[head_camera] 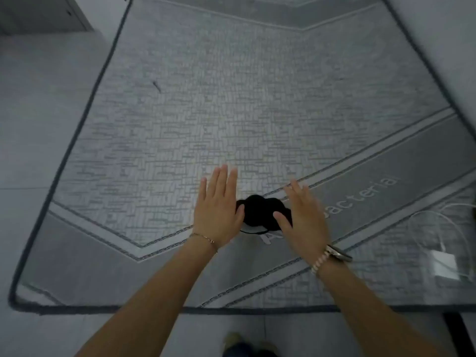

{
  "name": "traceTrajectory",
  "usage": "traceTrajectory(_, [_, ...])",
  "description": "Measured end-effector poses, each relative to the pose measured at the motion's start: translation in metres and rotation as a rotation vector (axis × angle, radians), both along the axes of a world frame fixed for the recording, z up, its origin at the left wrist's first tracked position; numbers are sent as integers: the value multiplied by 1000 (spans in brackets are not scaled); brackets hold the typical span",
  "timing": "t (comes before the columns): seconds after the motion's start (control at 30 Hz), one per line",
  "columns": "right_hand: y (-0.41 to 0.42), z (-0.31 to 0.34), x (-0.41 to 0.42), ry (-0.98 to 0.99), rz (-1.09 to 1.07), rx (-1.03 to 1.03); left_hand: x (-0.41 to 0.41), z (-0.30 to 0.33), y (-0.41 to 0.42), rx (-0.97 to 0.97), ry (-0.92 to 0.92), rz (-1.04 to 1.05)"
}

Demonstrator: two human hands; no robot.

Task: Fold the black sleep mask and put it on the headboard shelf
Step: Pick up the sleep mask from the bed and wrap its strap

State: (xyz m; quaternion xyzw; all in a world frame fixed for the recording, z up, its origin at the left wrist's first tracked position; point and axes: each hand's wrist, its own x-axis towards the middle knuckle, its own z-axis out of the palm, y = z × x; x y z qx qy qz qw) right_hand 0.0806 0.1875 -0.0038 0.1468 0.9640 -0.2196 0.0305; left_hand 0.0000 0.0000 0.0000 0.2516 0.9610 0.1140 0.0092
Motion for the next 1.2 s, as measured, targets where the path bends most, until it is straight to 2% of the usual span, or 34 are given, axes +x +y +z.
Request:
traceTrajectory(0.13, [4, -67, -11, -26, -60, -71, -14, -66, 8, 11, -162, -20])
traceTrajectory(0.3, [12, -123, -18, -124, -255, -126, -27, -122, 16, 73, -423, 88])
traceTrajectory(0.4, [15, -129, -21, -200, -340, -120, -28, -135, 16, 103, -434, 117])
traceTrajectory(0.53, [17, -126, -25, -225, -341, -154, -31, -136, 21, 180, -516, 131])
traceTrajectory(0.7, [20, -116, -23, -152, -308, -322, -22, -122, 23, 290, -577, 74])
traceTrajectory(0.83, [22, -76, -16, -82, -264, -389, -19, -82, 15, 383, -553, 57])
traceTrajectory(0.93, [25, -16, -13, -3, -258, -523, -21, -24, 8, 518, -524, 78])
traceTrajectory(1.07, [30, 97, -11, 105, -223, -624, -30, 90, 1, 725, -497, 134])
traceTrajectory(1.2, [32, 227, -9, 172, -165, -667, -31, 218, -6, 820, -455, 108])
